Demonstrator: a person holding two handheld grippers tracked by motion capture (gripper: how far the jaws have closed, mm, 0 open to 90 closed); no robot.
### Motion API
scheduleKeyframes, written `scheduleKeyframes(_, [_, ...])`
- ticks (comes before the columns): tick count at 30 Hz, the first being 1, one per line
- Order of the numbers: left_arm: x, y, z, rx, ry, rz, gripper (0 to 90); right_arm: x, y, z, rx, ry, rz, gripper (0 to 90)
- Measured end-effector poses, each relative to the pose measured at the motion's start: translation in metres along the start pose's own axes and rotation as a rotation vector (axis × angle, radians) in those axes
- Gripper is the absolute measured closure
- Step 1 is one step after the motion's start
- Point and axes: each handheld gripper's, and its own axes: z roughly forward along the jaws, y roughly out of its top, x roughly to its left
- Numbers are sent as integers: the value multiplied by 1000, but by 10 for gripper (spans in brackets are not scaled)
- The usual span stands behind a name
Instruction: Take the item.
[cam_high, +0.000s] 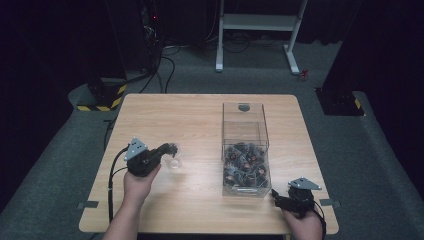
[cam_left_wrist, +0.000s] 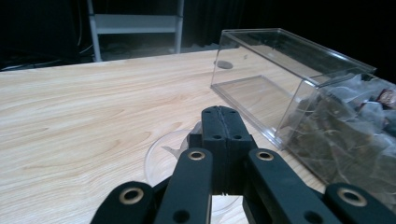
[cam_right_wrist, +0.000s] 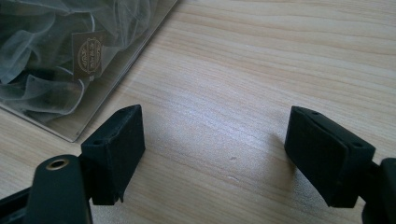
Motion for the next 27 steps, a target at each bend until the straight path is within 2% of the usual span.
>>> scheduleKeyframes(9, [2, -6, 4, 24, 19, -4, 900, 0, 0, 0, 0, 0, 0, 201])
scheduleKeyframes(18, [1, -11, 10, 65, 38, 18, 891, 0, 0, 0, 0, 0, 1, 201])
scheduleKeyframes(21, [1, -11, 11, 58, 39, 12, 807, 0, 0, 0, 0, 0, 0, 201])
scheduleKeyframes(27, [2, -9, 7, 36, 30, -2, 723, 0, 0, 0, 0, 0, 0, 201])
